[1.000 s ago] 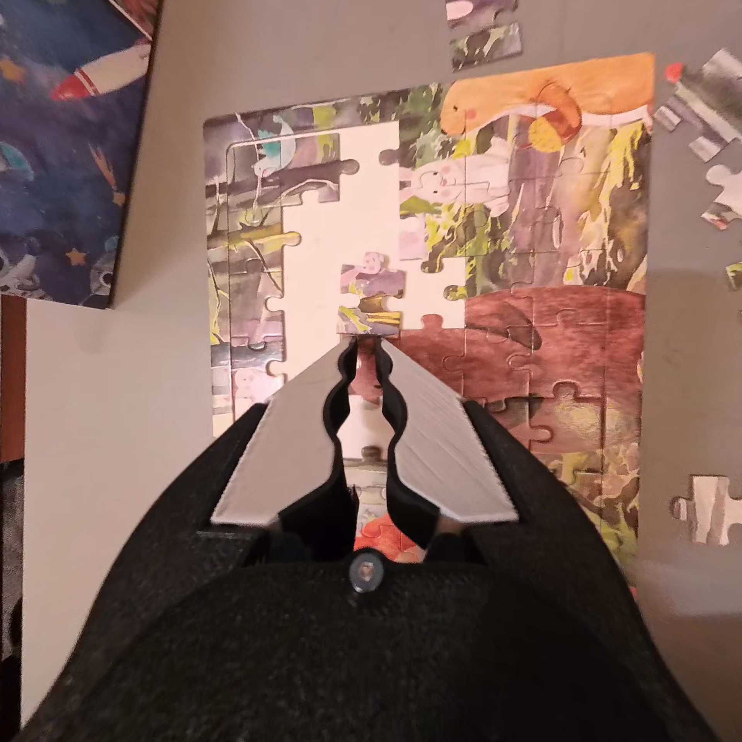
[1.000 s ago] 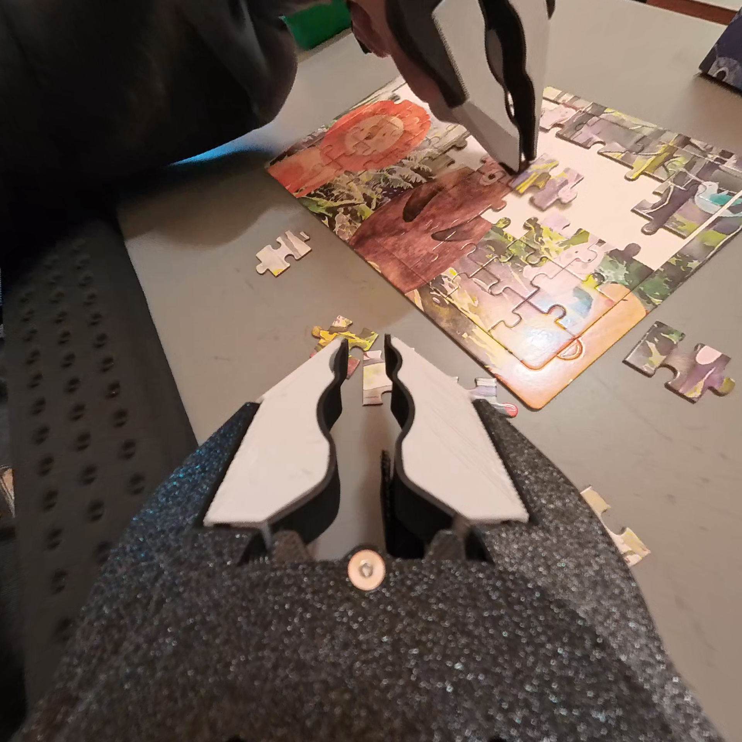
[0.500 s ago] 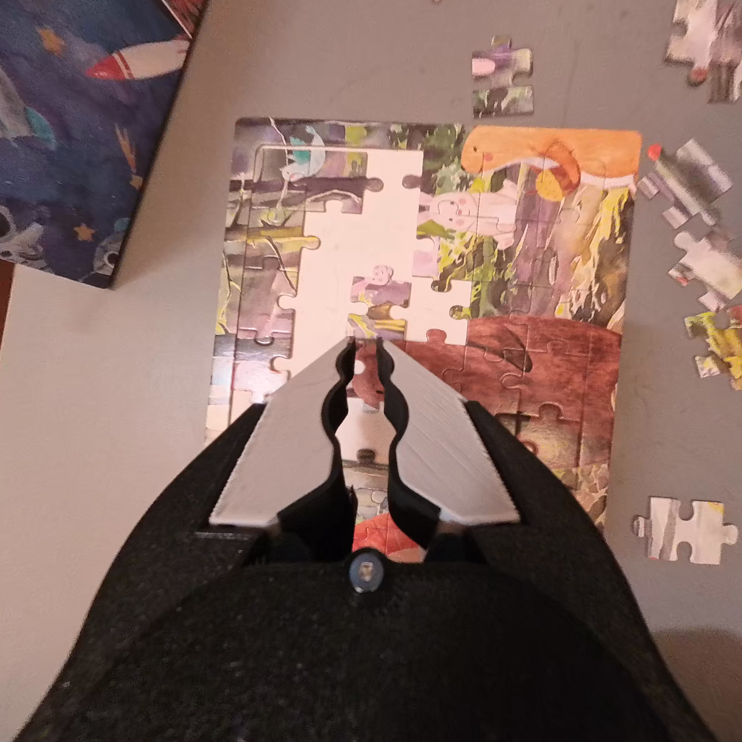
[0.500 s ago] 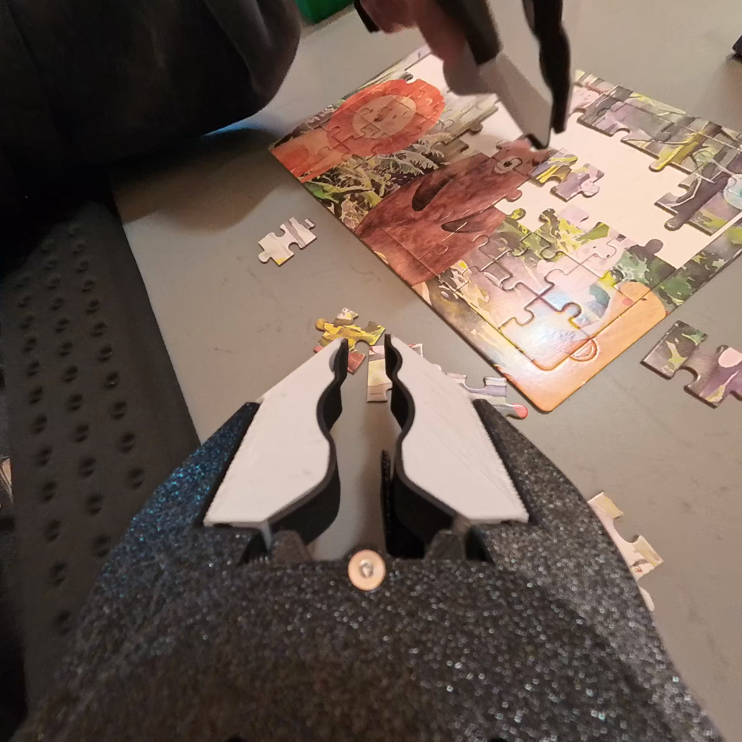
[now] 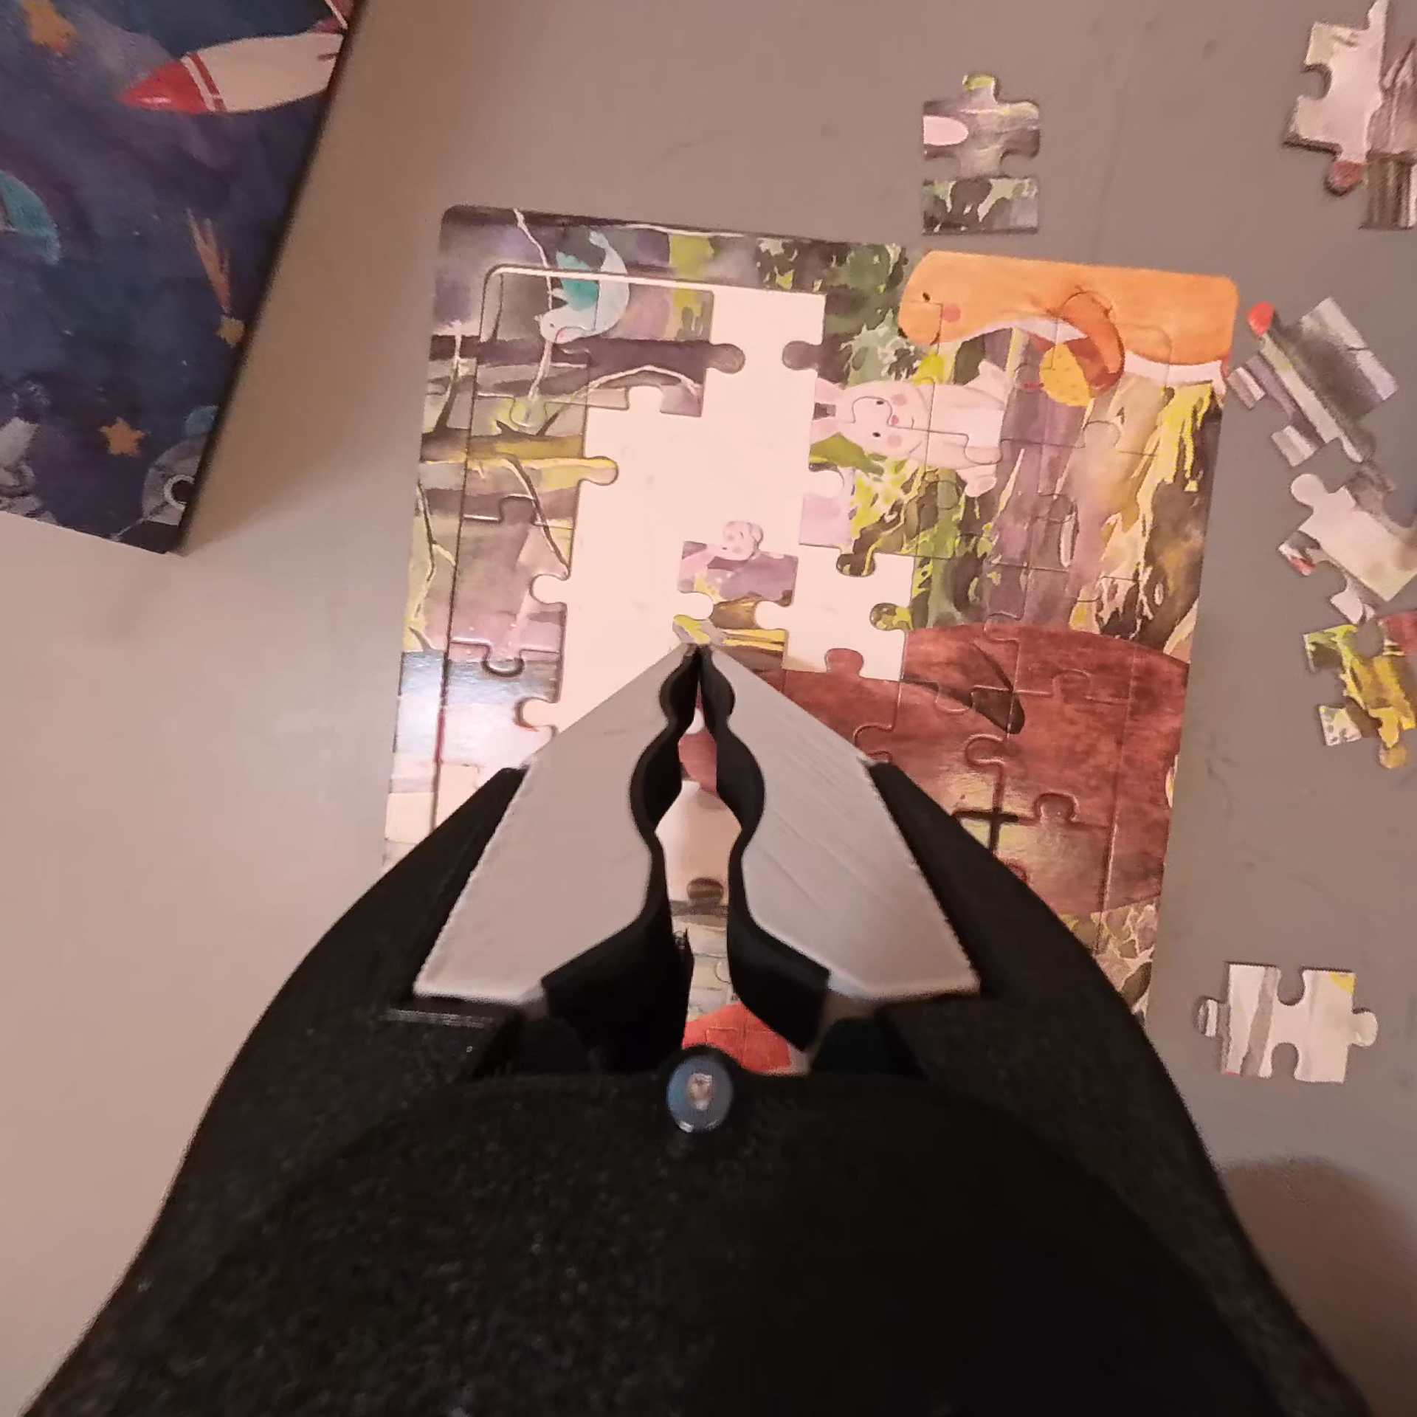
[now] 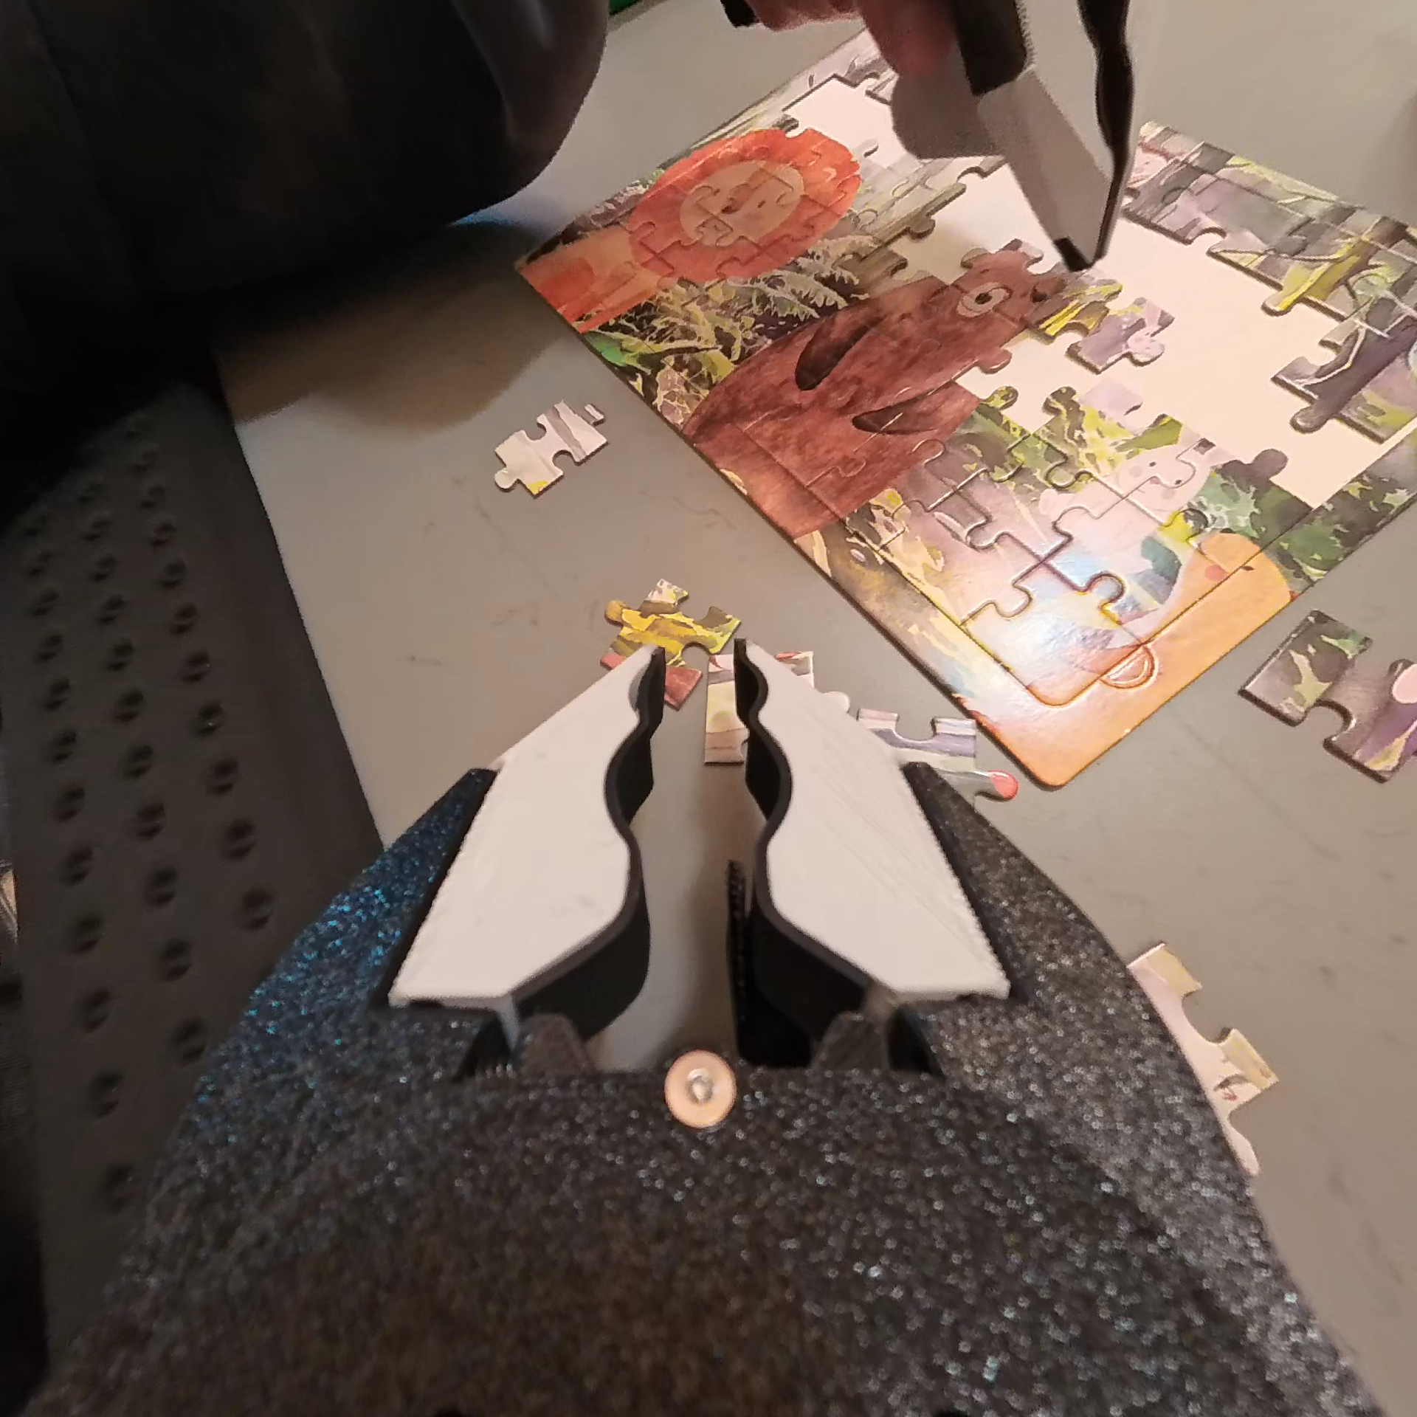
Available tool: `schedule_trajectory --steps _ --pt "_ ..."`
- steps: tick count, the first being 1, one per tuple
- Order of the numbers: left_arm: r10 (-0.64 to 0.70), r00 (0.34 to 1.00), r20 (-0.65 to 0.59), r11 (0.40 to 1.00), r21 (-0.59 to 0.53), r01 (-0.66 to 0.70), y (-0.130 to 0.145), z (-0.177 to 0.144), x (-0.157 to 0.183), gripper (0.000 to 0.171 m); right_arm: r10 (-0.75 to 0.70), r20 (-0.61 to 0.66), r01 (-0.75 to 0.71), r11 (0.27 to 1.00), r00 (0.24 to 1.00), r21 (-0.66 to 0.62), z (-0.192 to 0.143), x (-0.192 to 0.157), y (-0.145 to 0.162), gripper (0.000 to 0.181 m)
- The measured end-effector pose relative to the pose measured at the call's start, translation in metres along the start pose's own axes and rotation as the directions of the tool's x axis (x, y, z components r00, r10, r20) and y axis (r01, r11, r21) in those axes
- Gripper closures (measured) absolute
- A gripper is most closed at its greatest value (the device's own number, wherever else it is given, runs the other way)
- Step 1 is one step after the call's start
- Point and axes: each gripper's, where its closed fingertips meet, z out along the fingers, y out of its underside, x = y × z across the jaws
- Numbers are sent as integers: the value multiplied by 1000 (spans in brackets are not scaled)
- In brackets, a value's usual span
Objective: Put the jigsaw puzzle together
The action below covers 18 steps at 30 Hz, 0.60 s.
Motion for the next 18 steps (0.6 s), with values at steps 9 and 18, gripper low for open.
schedule_trajectory --steps 9,18 --pt "13 1000 -6 1000 -24 -13 3 5 2 171 0 5 0 1000 1000 -12 2 -1 2 163" --pt "19 1000 11 999 -26 -19 3 3 0 171 -3 9 3 1000 1000 -23 3 -2 4 163"
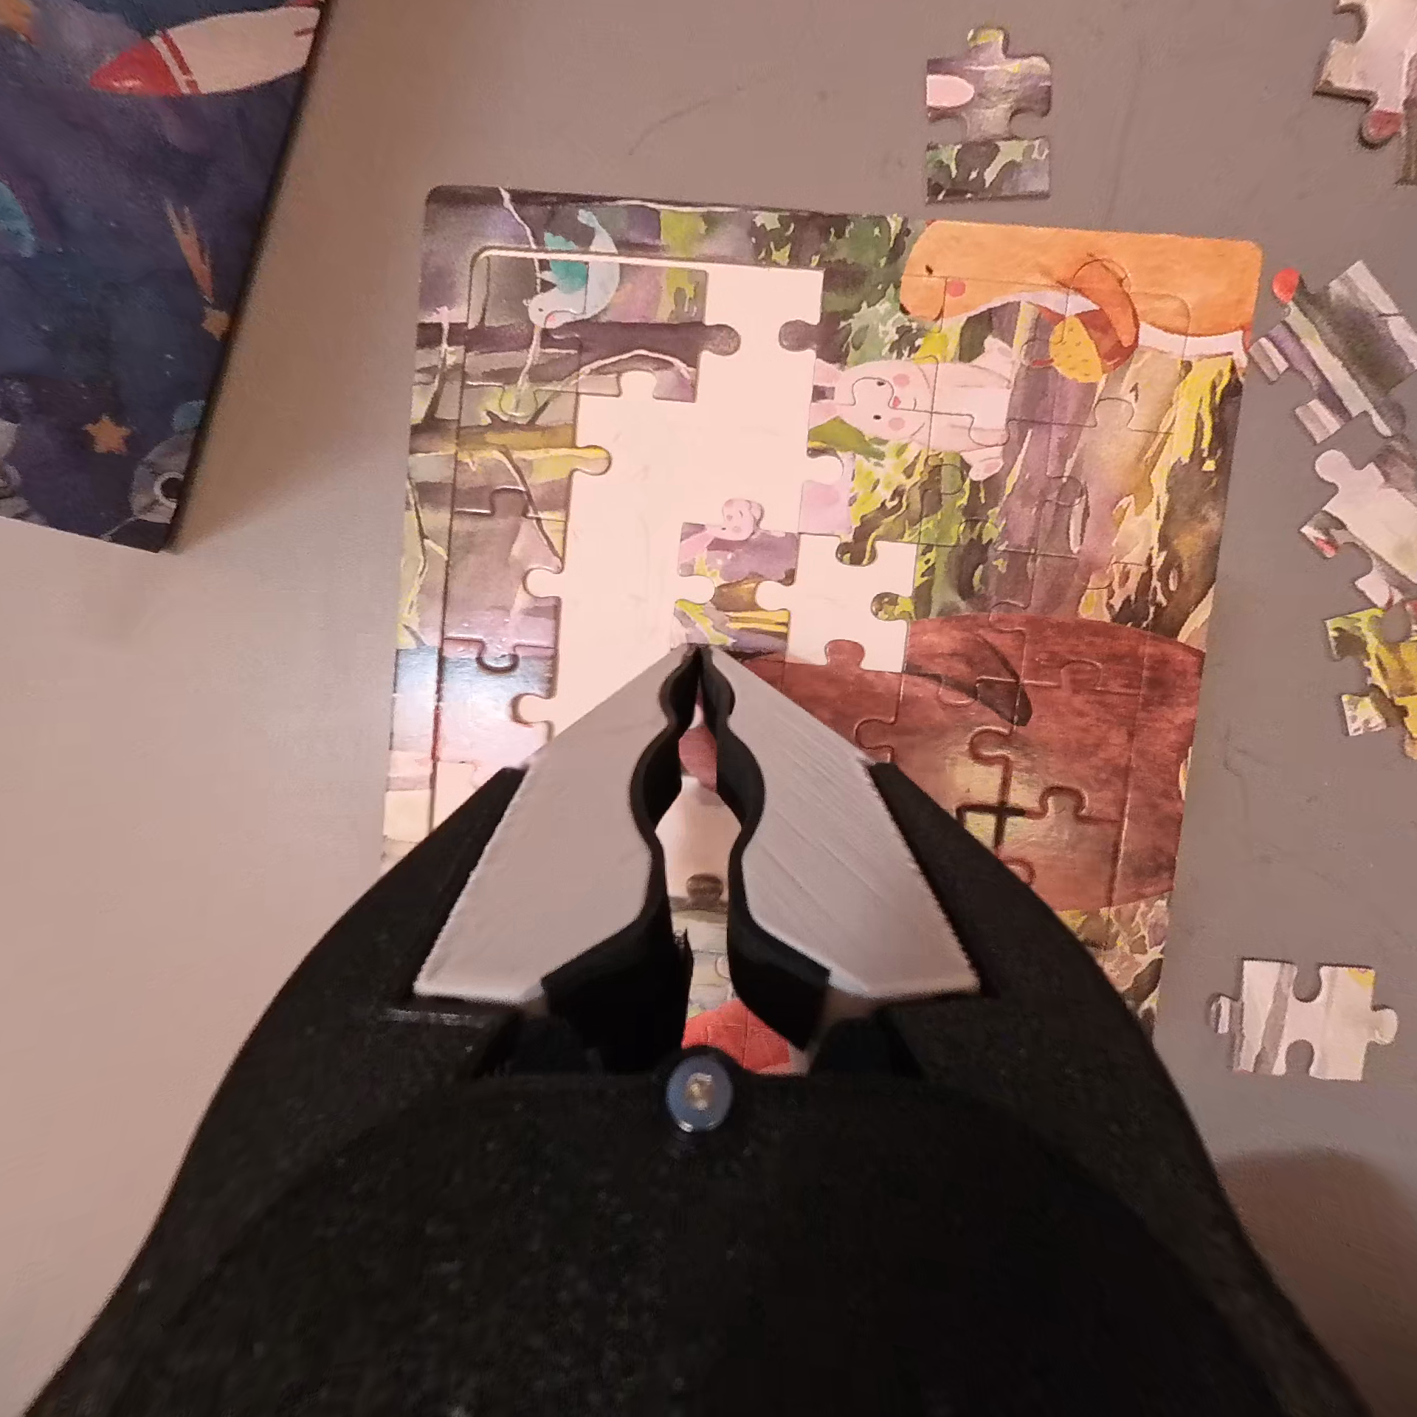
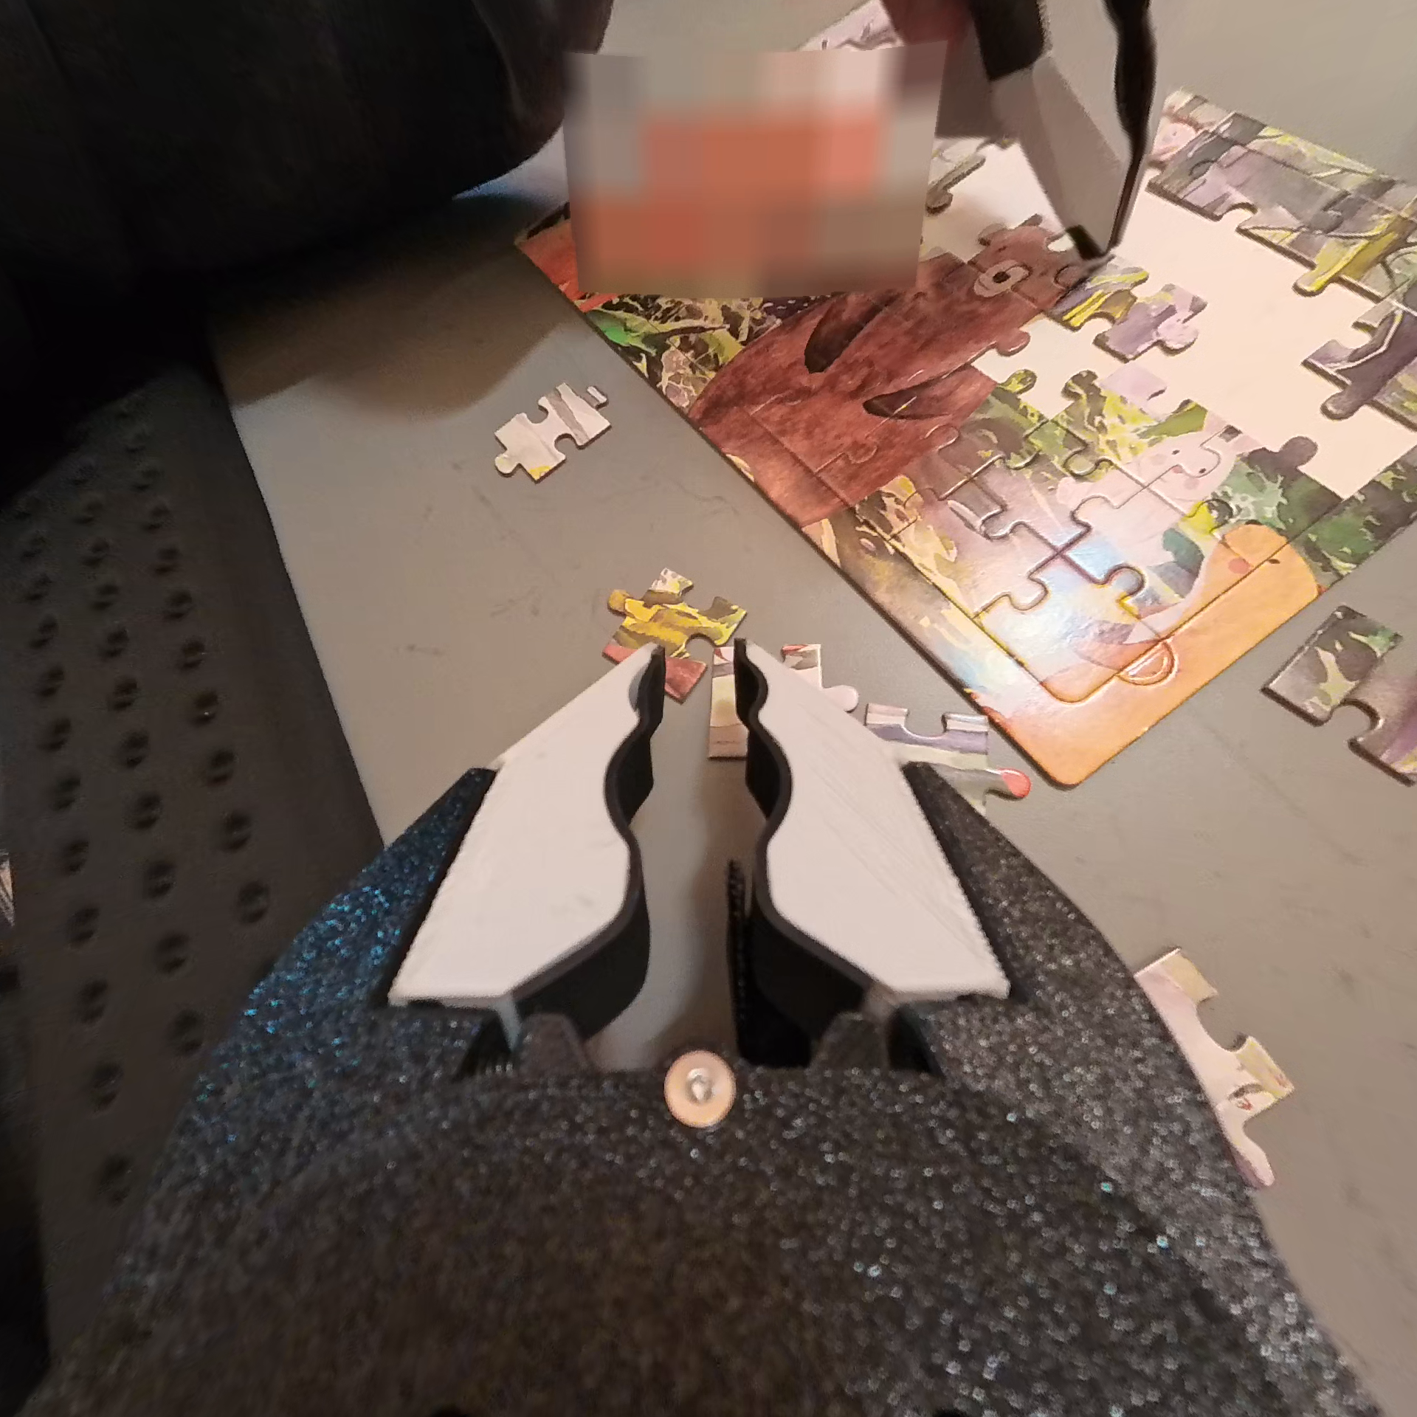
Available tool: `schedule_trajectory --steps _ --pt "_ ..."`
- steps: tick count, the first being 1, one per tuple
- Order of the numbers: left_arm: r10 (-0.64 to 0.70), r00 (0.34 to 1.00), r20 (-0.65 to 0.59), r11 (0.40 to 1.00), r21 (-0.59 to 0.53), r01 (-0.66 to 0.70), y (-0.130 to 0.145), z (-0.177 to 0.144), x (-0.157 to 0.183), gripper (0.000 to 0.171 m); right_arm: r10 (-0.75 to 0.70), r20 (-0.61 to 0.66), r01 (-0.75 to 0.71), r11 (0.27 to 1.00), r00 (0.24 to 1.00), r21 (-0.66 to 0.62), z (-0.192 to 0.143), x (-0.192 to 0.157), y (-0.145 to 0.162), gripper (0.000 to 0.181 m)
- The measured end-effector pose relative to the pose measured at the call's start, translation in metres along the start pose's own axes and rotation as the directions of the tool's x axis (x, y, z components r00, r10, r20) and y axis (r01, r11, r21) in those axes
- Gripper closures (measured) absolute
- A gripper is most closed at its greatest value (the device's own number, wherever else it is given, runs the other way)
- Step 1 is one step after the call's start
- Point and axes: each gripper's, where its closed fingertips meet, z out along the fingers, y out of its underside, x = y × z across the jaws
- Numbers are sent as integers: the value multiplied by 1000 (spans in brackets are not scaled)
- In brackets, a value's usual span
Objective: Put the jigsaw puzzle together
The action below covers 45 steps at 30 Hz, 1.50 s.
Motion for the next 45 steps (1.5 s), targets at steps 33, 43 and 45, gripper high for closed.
schedule_trajectory --steps 33,43,45 --pt "-167 971 168 982 117 149 85 -64 170 130 169 -153 -152 981 974 118 -23 46 -10 164" --pt "-138 988 68 969 218 120 58 -58 191 133 17 -206 -8 999 978 43 -18 30 -4 166" --pt "-118 987 105 971 222 93 40 -46 189 136 -1 -192 6 1000 981 26 -13 27 -3 166"
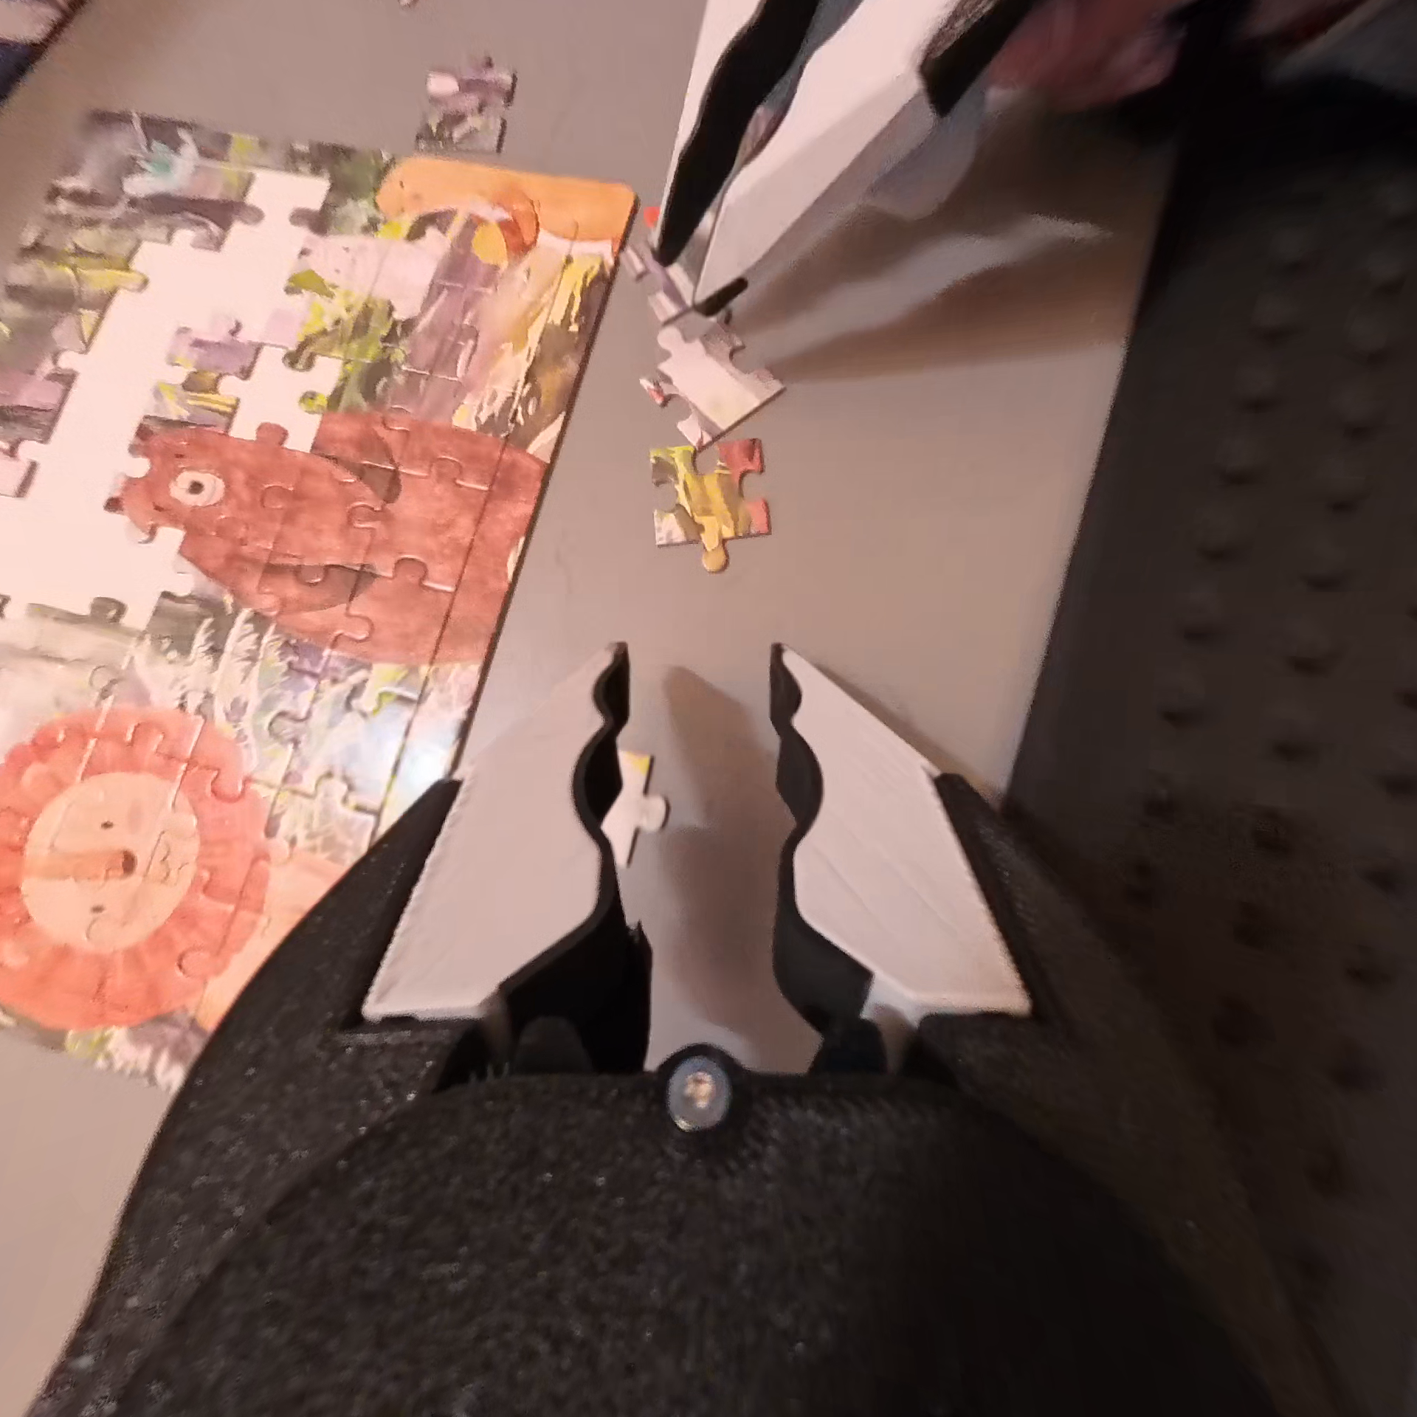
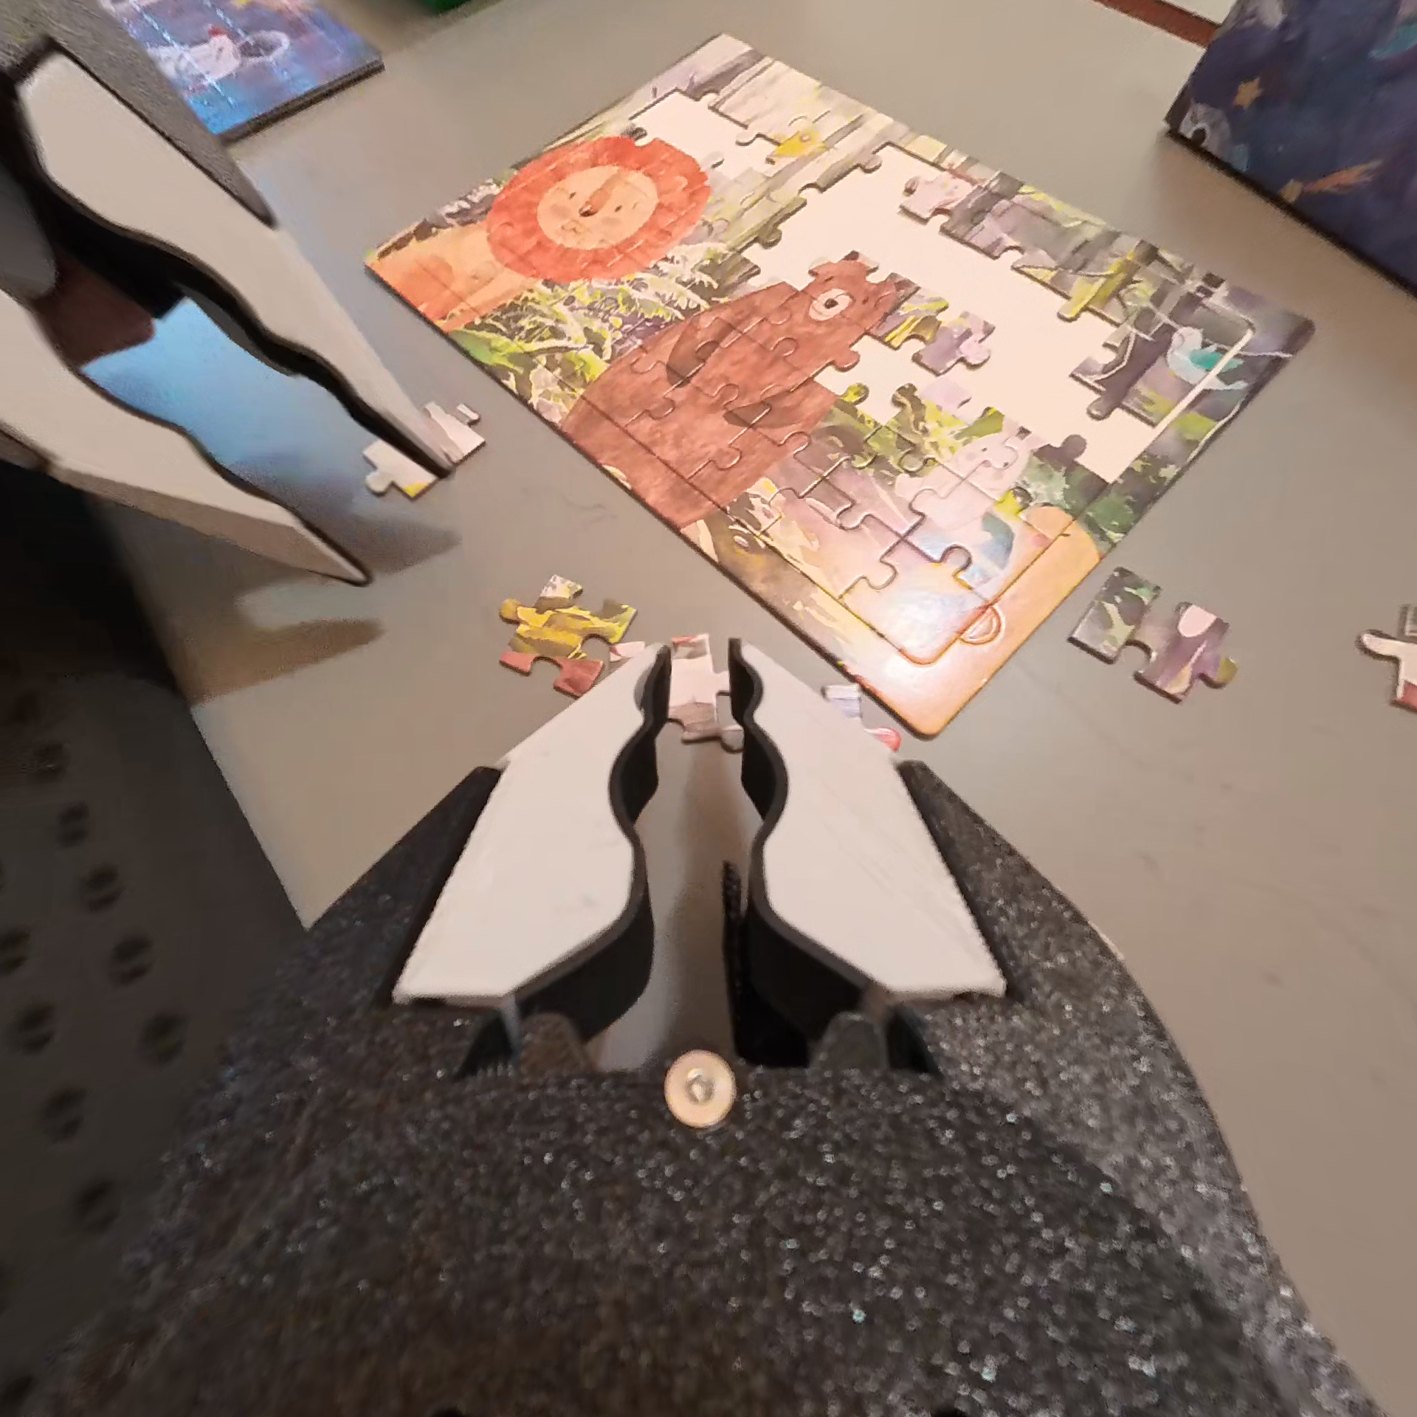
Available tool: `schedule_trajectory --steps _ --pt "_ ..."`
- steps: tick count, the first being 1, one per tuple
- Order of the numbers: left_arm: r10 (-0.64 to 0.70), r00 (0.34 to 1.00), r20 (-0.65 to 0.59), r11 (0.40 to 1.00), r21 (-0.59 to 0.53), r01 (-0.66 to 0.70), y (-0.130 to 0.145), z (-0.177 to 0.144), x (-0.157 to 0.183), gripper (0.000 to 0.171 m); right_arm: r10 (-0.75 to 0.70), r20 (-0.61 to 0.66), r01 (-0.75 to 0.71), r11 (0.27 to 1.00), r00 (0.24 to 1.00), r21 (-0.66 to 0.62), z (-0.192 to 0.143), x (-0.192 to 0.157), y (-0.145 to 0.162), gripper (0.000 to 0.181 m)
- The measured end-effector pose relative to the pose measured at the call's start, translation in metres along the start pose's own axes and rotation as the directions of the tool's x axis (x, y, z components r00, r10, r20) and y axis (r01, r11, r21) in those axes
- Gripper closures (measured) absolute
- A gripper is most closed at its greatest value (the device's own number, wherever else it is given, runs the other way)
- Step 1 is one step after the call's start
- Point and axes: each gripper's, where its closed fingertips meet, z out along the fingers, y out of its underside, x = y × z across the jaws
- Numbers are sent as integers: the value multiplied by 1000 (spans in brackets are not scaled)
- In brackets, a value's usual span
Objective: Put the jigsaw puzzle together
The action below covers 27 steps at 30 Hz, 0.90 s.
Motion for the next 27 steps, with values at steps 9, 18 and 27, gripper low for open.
schedule_trajectory --steps 9,18,27 --pt "-50 998 -43 998 -52 47 -17 38 8 154 23 55 -23 1000 998 -6 2 -5 2 166" --pt "15 999 -35 998 -59 -17 -14 37 2 155 -87 279 119 988 956 -101 16 -55 19 160" --pt "18 996 -84 999 -34 -21 -8 32 -2 158 -149 291 181 980 945 -85 25 -65 13 151"
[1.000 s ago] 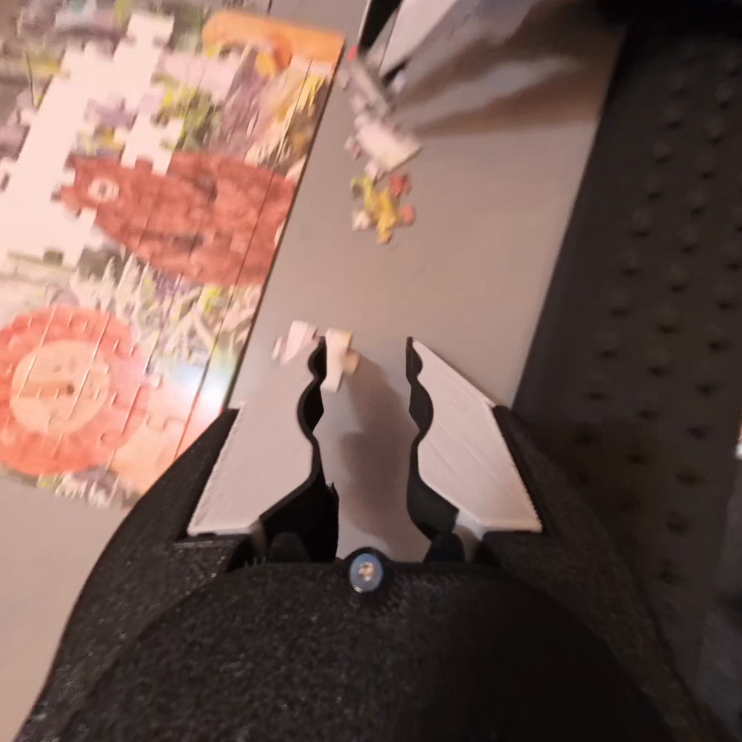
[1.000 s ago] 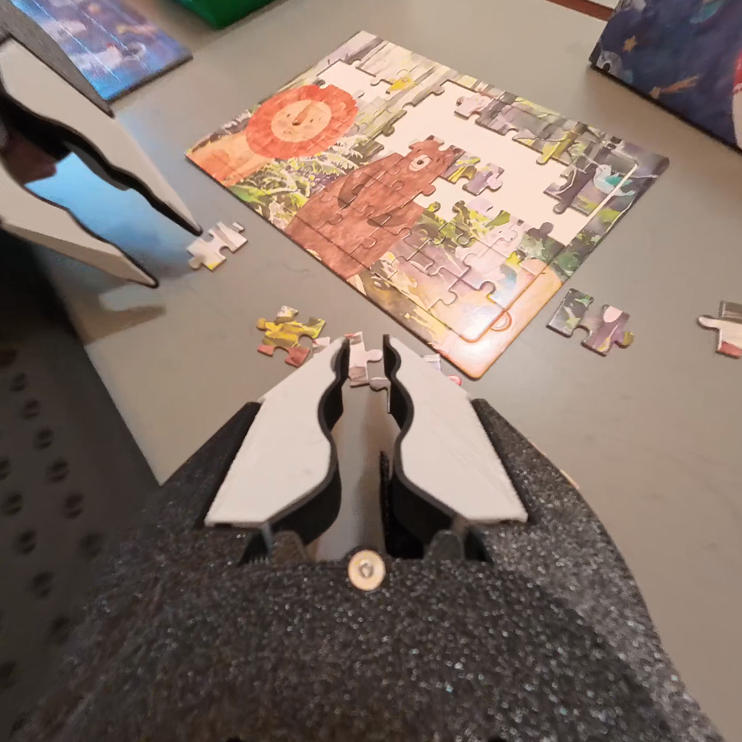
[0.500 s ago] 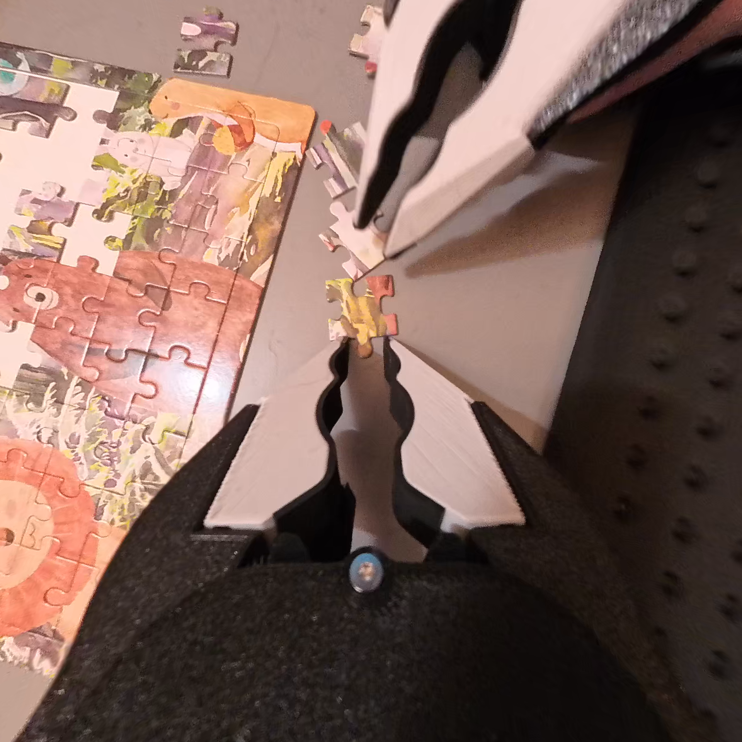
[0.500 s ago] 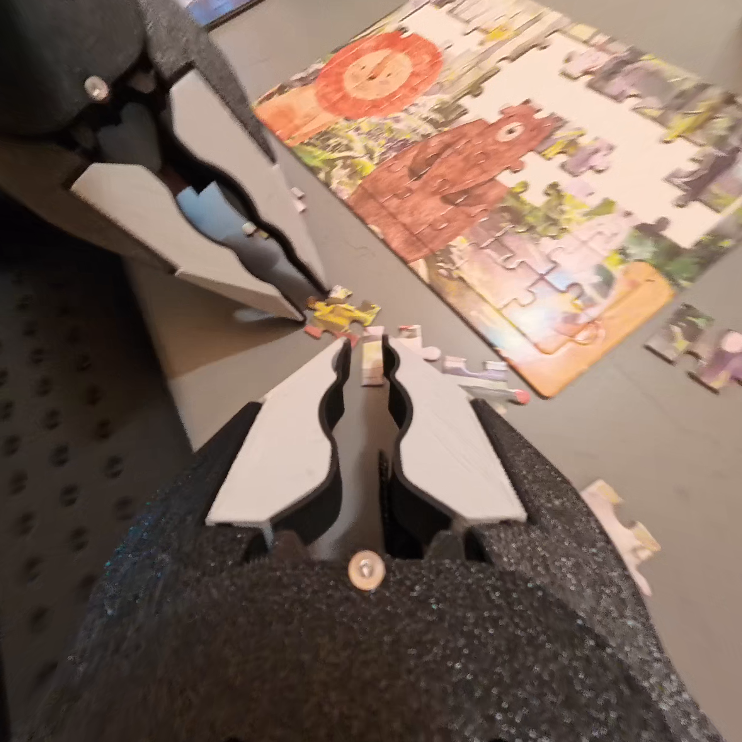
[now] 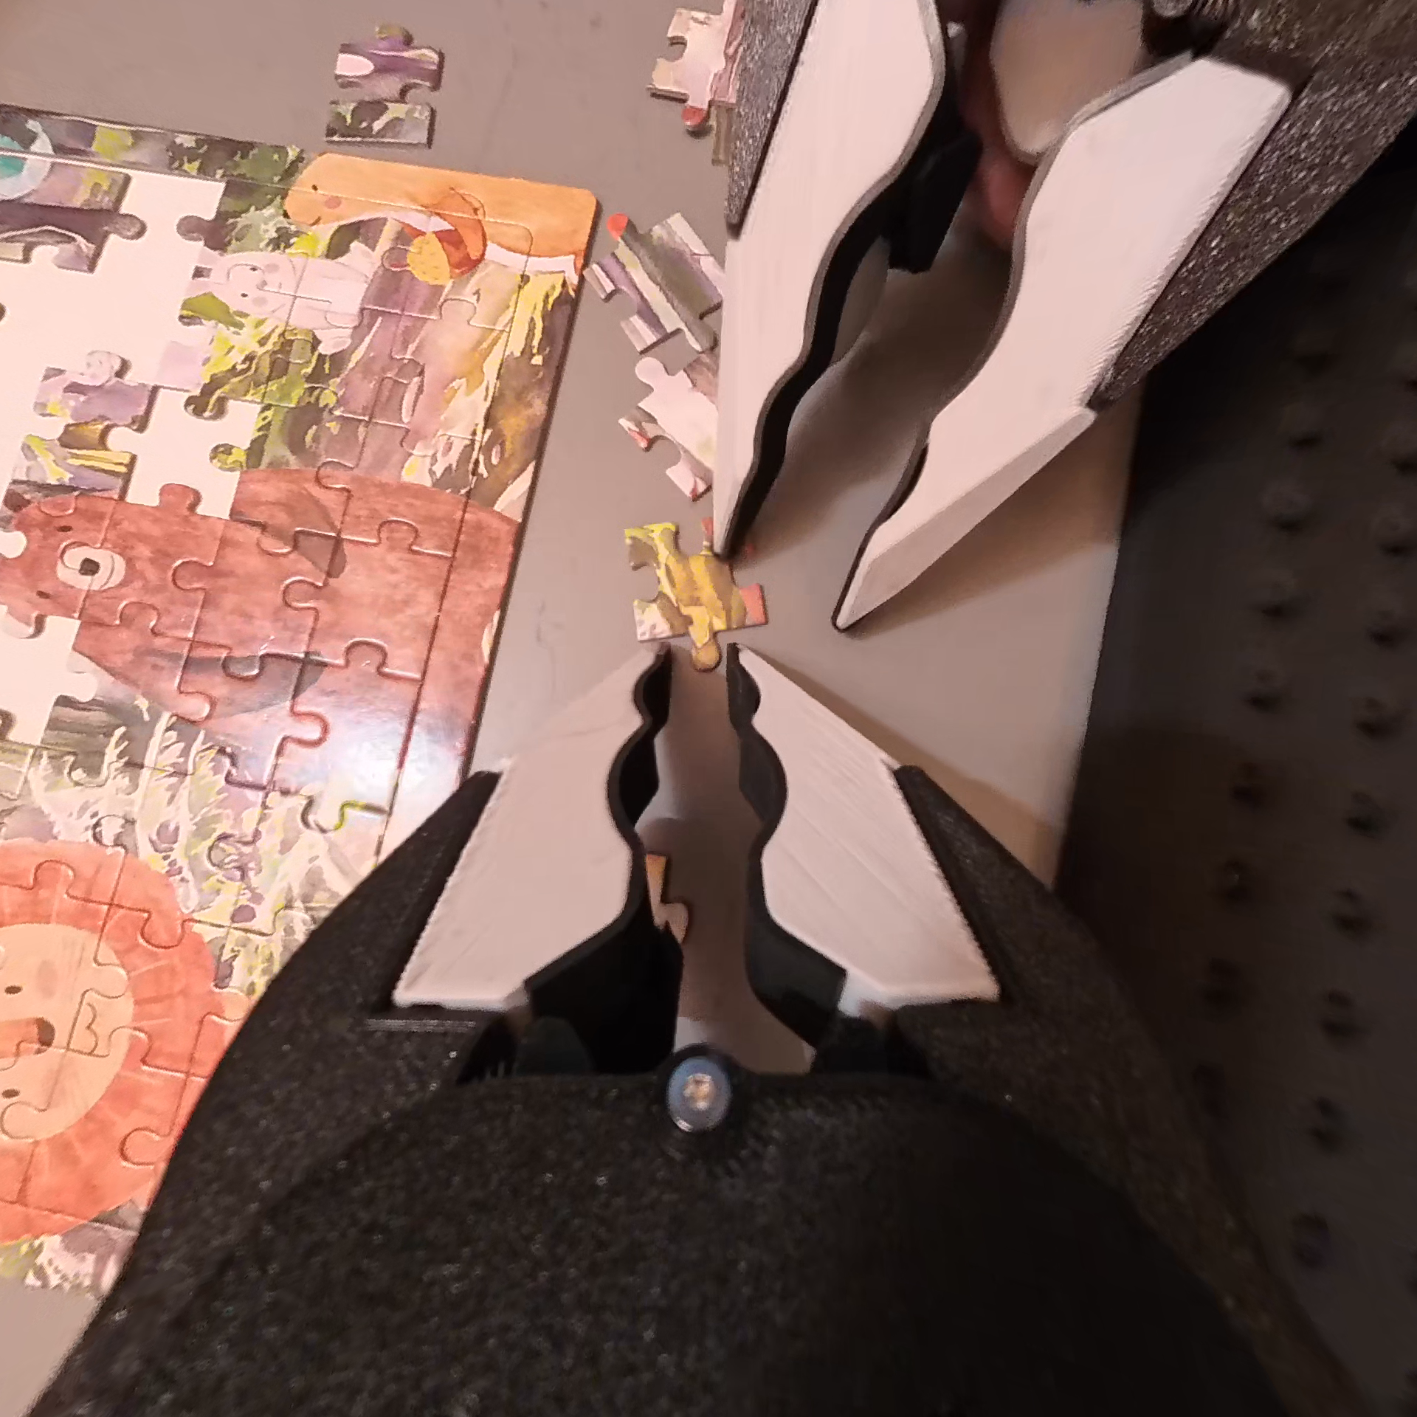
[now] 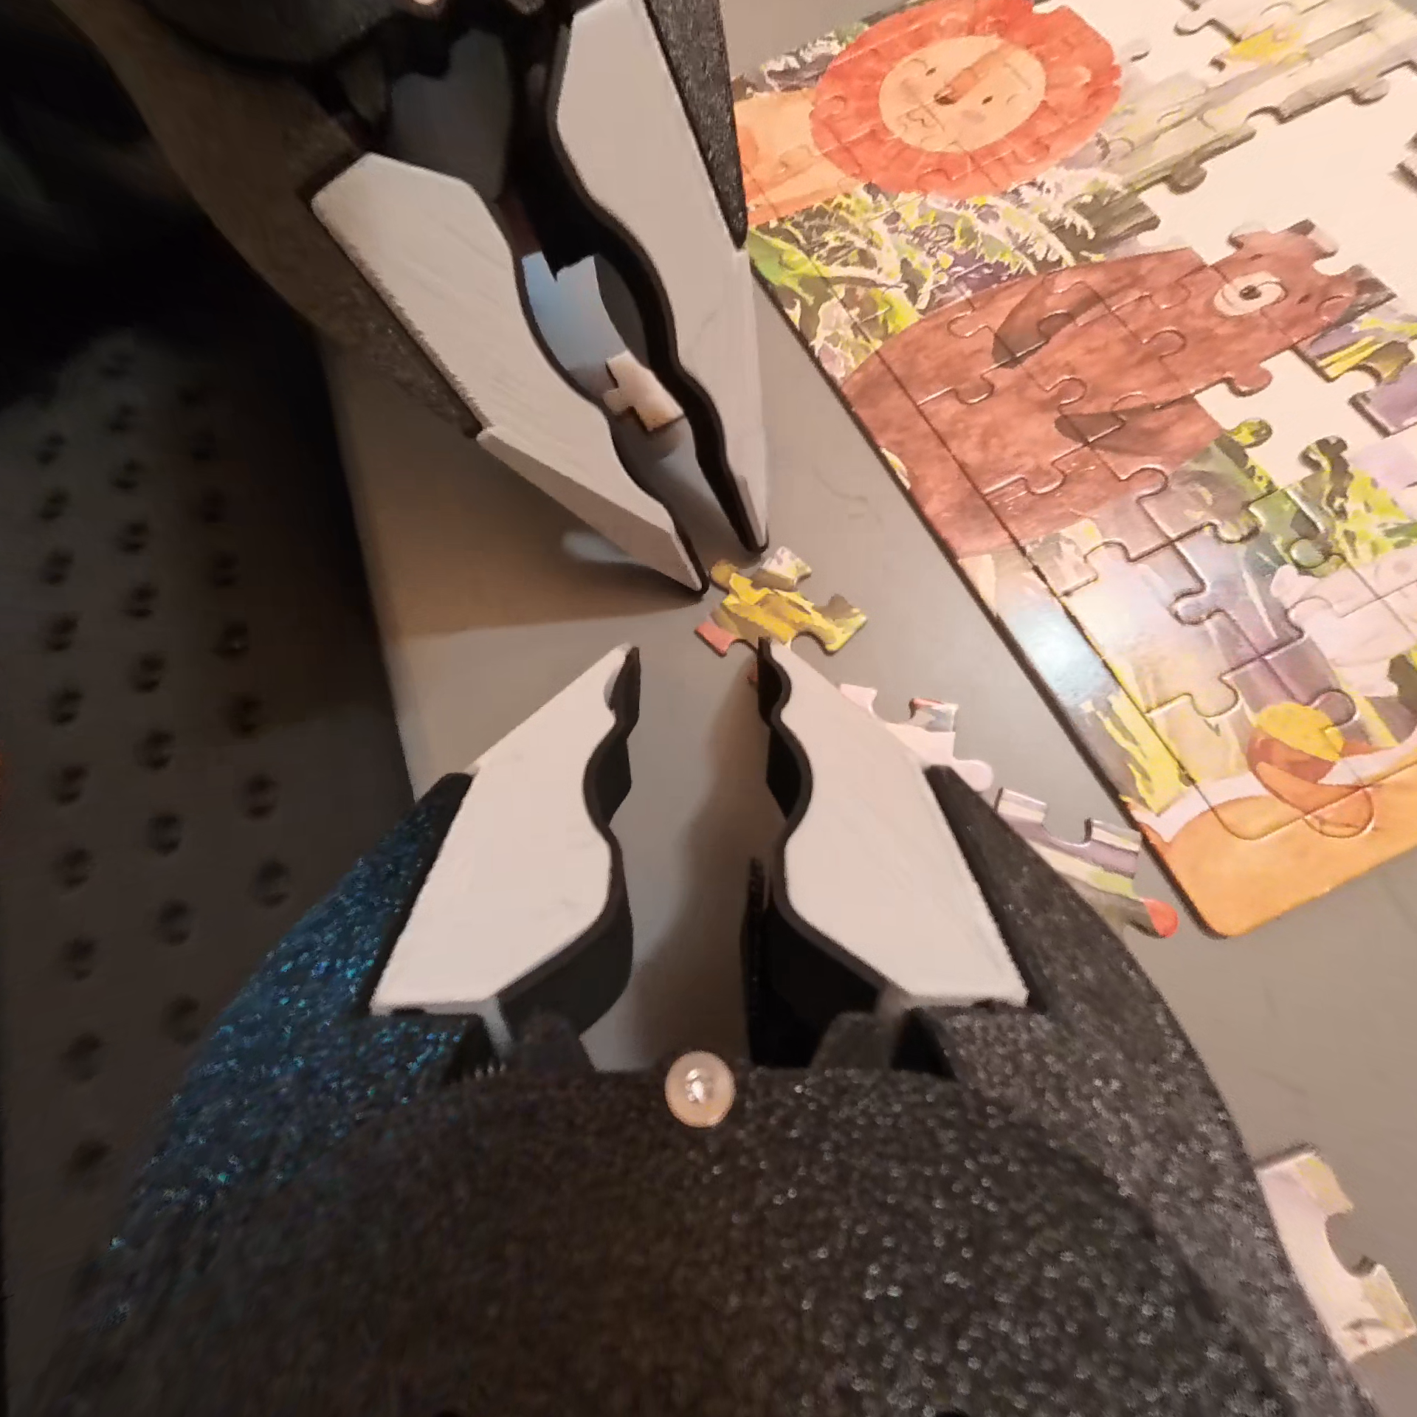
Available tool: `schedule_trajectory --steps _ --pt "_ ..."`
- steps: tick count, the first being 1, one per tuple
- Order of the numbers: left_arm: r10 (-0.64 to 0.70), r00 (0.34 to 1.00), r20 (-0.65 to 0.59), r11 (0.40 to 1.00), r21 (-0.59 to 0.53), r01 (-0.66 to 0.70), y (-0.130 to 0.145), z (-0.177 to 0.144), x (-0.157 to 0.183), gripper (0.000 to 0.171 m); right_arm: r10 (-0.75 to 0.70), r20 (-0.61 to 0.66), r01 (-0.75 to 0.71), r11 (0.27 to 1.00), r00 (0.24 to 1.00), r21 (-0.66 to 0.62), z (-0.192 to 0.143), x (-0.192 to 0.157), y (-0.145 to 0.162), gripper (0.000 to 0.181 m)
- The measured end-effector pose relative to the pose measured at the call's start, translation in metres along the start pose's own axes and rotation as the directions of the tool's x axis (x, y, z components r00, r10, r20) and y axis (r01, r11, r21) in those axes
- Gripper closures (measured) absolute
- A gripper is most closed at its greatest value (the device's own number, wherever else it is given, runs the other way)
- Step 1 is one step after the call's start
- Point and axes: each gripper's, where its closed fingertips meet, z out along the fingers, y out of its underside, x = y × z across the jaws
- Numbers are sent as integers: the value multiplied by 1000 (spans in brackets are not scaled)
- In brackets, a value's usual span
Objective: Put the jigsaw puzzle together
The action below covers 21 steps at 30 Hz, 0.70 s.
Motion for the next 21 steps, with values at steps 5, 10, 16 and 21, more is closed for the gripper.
schedule_trajectory --steps 5,10,16,21 --pt "-27 998 51 1000 18 26 3 -3 -13 157 -3 41 3 1000 999 -4 0 -10 2 151" --pt "-35 993 111 999 36 32 3 -4 -22 157 -63 74 64 998 995 -19 3 -23 0 152" --pt "-22 998 54 997 72 18 1 -9 -8 157 -28 -5 28 999 1000 34 -7 -8 -6 152" --pt "-18 999 51 998 66 15 5 -8 -8 157 -31 -14 31 999 999 -21 0 -7 2 153"
